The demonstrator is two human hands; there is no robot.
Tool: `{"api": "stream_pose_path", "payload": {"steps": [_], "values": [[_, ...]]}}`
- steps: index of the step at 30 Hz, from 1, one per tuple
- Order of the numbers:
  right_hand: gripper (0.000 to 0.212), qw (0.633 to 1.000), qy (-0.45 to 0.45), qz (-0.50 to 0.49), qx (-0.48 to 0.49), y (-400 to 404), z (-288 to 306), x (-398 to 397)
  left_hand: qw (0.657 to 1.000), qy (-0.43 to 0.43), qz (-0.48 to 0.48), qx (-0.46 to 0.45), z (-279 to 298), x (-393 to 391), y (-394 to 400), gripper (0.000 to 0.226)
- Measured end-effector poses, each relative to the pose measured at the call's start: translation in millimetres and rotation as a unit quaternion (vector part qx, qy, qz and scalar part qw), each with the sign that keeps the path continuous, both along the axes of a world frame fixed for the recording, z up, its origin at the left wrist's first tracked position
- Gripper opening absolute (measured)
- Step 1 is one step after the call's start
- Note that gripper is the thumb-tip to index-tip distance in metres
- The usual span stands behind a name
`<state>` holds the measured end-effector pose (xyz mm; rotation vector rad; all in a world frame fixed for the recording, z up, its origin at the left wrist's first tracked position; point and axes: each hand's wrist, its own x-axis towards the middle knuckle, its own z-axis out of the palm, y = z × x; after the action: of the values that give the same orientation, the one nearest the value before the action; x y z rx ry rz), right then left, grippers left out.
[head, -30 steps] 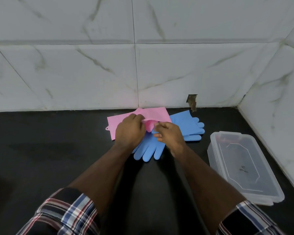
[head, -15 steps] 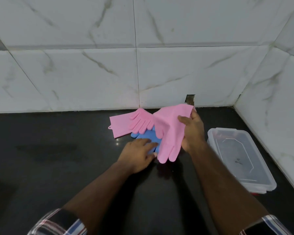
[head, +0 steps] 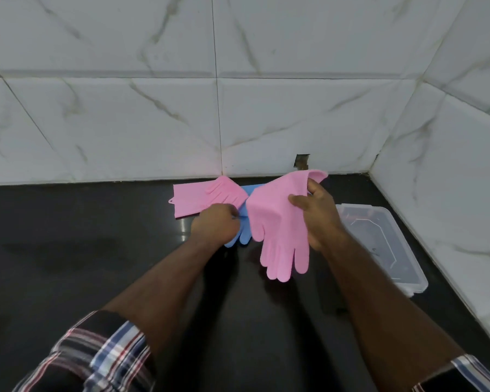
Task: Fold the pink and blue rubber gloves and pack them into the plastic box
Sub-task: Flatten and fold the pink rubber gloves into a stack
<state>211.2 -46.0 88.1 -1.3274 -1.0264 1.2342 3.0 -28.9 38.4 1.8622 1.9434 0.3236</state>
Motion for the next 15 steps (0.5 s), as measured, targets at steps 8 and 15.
{"api": "stream_pose_path", "payload": {"steps": [8, 15], "values": [[0.026, 0.989, -0.091, 0.101, 0.062, -26, 29, -45, 0.799, -0.581, 0.017, -0.156, 79, 33, -59, 0.056], [0.025, 0.980, -0.024, 0.192, 0.042, -39, 43, -49, 0.752, -0.640, 0.075, -0.137, 94, 20, -56, 0.031]]}}
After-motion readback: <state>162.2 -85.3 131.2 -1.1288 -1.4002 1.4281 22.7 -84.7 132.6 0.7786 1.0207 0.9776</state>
